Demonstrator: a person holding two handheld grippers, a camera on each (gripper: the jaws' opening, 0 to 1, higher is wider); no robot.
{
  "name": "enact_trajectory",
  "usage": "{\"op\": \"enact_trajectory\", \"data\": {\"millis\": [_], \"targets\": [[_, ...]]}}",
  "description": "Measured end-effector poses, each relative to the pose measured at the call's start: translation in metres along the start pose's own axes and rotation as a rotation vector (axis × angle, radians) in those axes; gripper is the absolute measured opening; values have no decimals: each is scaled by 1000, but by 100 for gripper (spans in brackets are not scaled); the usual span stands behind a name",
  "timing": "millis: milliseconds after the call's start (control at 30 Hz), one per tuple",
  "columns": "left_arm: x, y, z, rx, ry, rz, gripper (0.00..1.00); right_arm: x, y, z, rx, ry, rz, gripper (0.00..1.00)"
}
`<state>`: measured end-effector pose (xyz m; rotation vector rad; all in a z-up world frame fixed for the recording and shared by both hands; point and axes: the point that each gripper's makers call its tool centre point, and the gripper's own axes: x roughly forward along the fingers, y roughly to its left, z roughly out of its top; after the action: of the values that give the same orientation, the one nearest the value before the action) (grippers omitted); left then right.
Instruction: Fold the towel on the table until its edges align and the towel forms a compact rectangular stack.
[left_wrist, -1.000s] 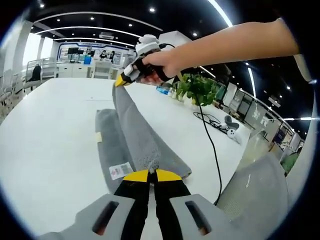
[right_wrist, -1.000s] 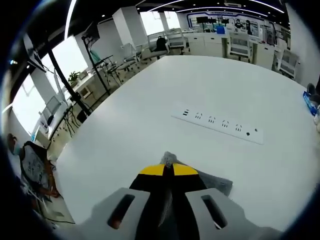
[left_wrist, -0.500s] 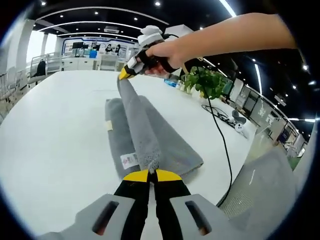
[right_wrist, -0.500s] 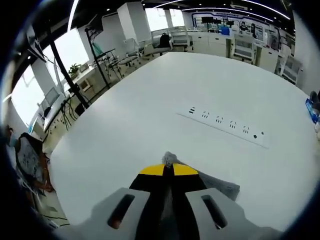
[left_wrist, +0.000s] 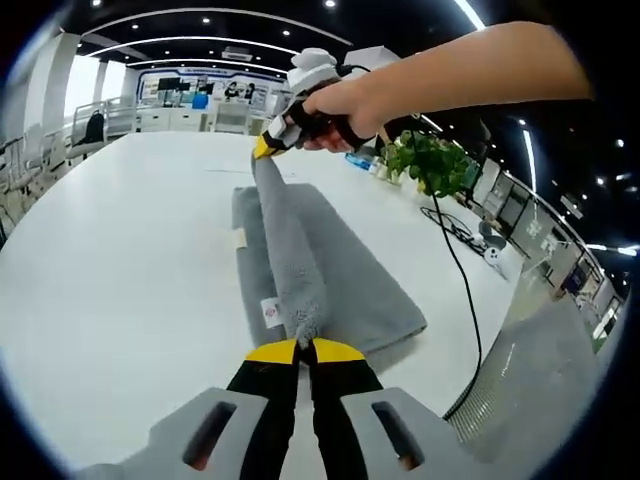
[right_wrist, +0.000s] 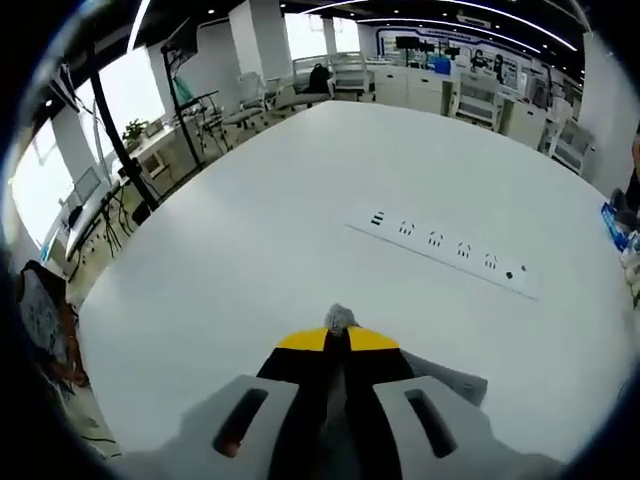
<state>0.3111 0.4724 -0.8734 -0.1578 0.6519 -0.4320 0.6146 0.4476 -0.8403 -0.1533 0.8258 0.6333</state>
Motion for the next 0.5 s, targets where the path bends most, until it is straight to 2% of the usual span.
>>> {"op": "enact_trajectory", "data": {"millis": [267,500], "targets": [[-4,6,-3,2,12,3,6,2,-3,15,22,-44,13,11],[-8,19,-4,10,10,37,7,-2,-18,17,23,-51,6,11]]}}
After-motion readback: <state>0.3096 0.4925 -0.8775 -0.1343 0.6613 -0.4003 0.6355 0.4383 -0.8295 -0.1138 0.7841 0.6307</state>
